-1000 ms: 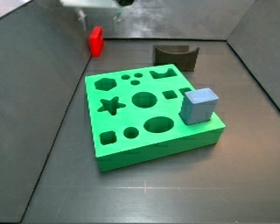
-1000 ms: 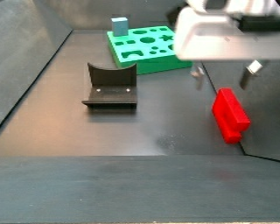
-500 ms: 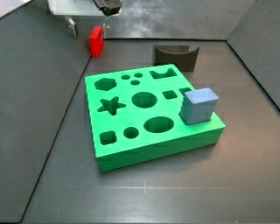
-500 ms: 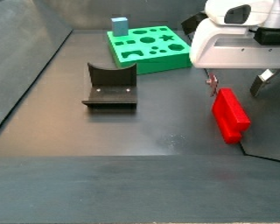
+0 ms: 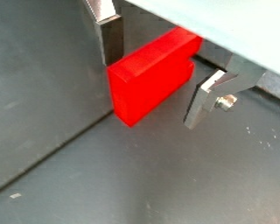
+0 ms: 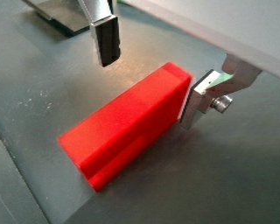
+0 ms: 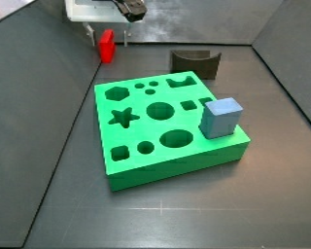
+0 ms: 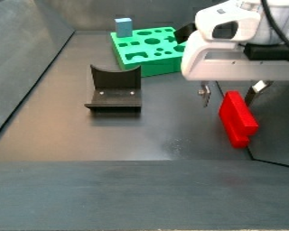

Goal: Pick up the double-square object. Move up. Place the double-square object on the fixture. Regrasp the double-square object. Move to above the board. Insert the double-square object.
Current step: Pick up the double-square object.

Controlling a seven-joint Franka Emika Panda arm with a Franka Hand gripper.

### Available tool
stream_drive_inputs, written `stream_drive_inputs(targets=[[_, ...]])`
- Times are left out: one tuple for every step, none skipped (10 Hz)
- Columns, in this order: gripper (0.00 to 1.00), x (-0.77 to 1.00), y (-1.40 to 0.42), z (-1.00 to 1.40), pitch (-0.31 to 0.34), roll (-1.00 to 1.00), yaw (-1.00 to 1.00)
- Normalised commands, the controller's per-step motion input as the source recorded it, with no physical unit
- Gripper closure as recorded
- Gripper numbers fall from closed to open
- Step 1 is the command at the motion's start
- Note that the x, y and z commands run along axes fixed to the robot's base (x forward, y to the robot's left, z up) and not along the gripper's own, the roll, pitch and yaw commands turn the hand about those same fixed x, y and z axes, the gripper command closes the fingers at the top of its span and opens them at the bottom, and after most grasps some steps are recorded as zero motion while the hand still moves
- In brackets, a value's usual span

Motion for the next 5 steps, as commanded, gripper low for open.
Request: stream_drive_inputs(targets=[[0.00, 0.11, 0.07, -0.97, -0.001, 0.15, 0.20], [0.00, 0.07, 0.06, -0.98, -0.013, 0.15, 0.22], [0.00, 0.00, 0.07, -0.91, -0.033, 0.19, 0.23], [0.00, 0.00, 0.00, -0.87, -0.054, 0.22, 0.12], [0.00, -0.16, 0.03, -0.28, -0.200, 0.00, 0.00]])
